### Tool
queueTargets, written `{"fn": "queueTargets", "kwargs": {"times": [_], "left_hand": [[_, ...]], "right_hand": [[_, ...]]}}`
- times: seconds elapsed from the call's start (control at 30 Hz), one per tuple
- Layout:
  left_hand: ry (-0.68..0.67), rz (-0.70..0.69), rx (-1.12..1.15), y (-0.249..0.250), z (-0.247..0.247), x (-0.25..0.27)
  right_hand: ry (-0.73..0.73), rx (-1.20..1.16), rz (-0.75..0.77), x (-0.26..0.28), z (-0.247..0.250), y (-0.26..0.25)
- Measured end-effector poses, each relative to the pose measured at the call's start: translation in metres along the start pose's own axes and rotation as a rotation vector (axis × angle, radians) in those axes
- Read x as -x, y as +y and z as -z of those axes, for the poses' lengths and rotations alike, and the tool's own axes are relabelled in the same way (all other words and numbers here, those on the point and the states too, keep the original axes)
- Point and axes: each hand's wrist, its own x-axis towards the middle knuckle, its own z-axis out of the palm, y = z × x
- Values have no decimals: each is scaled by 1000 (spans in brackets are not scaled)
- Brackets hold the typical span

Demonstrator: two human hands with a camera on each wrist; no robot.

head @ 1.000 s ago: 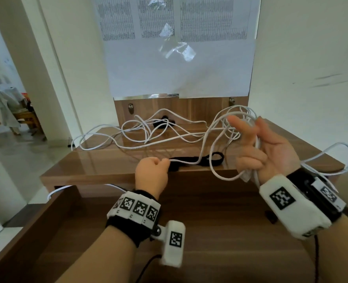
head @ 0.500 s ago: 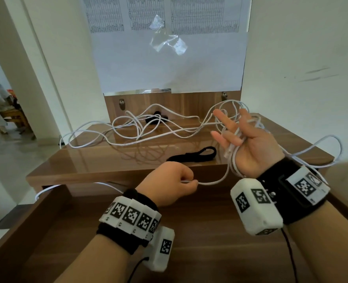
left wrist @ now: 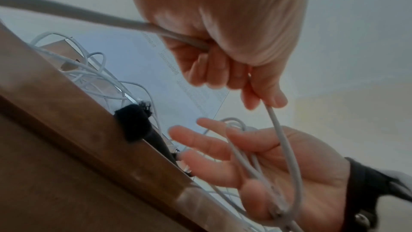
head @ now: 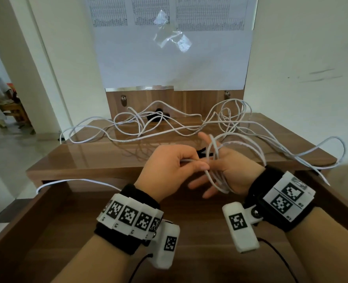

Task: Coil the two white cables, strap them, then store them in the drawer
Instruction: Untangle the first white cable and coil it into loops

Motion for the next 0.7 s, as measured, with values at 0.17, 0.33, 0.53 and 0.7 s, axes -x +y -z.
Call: {"fn": "queueTargets", "kwargs": {"times": [0.17, 0.33, 0.53, 0.7], "left_hand": [[183, 62, 21, -12, 3, -3], [149, 3, 168, -18, 3, -5], [-123, -143, 314, -26, 2, -5], [-300, 12, 639, -23, -1, -4]], "right_hand": [[-240, 16, -221, -3, -12, 4], [-646, -10, -194, -3, -16, 7], [-852, -115, -157, 3, -21, 1], [-924, -296, -167, 6, -13, -4]]}}
